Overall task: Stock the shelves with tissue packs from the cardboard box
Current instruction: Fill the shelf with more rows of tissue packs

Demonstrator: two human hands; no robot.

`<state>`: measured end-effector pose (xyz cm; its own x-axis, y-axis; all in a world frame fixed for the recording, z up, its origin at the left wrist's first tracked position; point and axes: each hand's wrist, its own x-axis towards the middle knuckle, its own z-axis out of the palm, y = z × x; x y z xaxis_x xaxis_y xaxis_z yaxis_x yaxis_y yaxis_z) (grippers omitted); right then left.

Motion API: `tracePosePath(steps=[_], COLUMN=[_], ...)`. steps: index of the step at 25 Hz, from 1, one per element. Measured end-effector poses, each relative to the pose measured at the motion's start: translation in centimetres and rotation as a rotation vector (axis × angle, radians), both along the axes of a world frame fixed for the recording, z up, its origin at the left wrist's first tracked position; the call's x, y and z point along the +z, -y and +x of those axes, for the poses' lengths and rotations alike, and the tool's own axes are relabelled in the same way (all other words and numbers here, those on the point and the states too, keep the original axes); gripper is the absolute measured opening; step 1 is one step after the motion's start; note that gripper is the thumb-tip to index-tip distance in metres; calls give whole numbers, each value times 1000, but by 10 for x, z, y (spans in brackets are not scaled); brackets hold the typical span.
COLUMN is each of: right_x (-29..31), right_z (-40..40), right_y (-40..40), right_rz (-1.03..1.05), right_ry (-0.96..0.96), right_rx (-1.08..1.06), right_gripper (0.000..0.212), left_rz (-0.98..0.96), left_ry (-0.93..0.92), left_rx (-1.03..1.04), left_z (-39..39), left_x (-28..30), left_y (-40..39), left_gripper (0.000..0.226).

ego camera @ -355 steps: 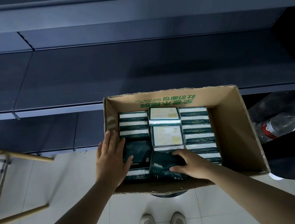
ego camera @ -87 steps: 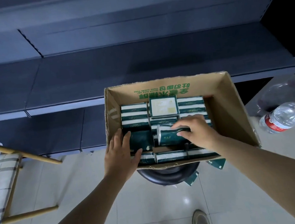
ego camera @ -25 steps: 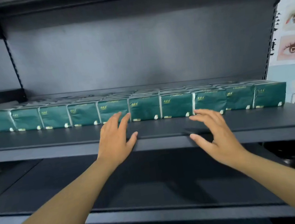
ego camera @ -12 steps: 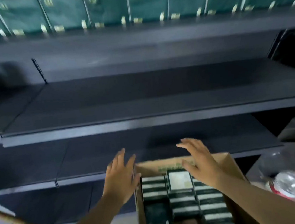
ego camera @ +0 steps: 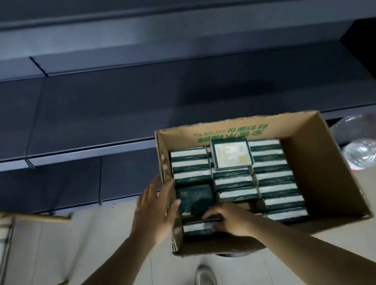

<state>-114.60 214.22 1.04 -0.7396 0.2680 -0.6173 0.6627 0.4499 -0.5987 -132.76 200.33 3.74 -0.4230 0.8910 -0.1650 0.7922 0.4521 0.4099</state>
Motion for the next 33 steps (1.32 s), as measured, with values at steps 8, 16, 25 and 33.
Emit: tracePosePath(steps=[8, 16, 25, 33], right_x=[-42, -43, 2, 99], right_z=[-2, -6, 12, 43], right_y=[3, 0, 5, -16], right_rz=[120, 204, 186, 213], right_ry=[-88, -164, -314, -446], right_rx=[97, 67, -172, -319], right_gripper=[37, 47, 39, 35], left_rz=[184, 164, -103, -45], left_ry=[183, 148, -179, -272], left_rx=[33, 34, 5, -17], left_z=[4, 3, 8, 30], left_x=[-18, -15, 9, 83], left_y=[0, 0, -3, -15], left_gripper=[47, 46, 54, 76])
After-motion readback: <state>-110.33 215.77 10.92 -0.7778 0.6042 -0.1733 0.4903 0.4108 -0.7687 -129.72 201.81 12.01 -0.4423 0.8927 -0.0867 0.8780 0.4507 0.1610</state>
